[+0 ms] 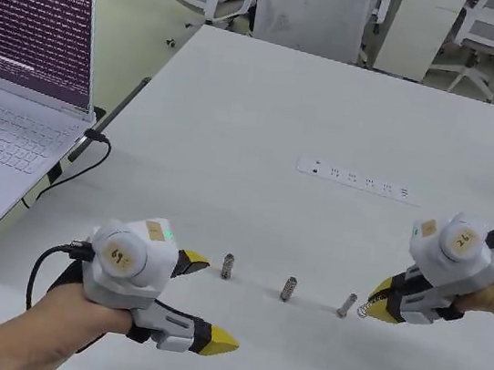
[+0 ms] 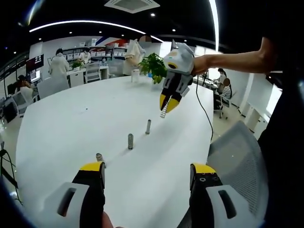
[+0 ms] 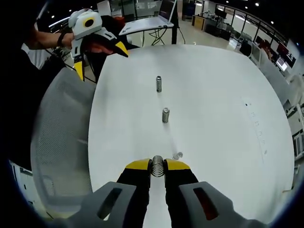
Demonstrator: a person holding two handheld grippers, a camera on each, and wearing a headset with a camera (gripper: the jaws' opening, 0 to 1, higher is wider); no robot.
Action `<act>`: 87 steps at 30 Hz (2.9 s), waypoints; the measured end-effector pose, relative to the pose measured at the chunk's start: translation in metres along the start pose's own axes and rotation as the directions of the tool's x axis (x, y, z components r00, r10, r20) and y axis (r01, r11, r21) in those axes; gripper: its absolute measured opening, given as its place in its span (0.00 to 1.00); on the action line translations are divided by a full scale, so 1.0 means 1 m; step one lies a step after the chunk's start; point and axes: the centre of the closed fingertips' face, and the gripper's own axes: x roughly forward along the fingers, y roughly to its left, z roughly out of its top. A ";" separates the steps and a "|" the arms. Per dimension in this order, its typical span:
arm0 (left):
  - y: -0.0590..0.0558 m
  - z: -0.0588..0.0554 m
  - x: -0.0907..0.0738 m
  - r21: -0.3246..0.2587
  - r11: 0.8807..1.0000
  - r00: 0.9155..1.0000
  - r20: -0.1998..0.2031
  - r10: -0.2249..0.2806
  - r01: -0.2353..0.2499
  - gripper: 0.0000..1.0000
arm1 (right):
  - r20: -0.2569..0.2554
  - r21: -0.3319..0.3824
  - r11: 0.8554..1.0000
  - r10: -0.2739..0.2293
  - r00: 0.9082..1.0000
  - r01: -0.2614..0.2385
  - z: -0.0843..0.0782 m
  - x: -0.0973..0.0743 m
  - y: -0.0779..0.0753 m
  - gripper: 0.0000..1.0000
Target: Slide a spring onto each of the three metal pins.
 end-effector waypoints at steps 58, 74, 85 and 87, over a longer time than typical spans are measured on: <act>0.013 -0.018 -0.032 -0.077 0.994 0.996 0.001 0.084 -0.083 0.68 | -0.128 -0.059 0.998 -0.013 0.992 0.005 -0.011 0.041 -0.037 0.09; 0.017 -0.018 -0.036 -0.079 0.993 0.996 -0.002 0.092 -0.092 0.68 | -0.182 -0.096 0.995 0.002 0.983 -0.020 -0.019 0.063 -0.037 0.09; 0.019 -0.020 -0.039 -0.086 0.991 0.995 -0.002 0.101 -0.101 0.67 | -0.195 -0.095 0.995 0.006 0.981 -0.025 -0.023 0.075 -0.037 0.09; 0.019 -0.020 -0.039 -0.086 0.991 0.995 -0.003 0.102 -0.102 0.67 | -0.198 -0.092 0.995 0.006 0.980 -0.025 -0.024 0.077 -0.037 0.09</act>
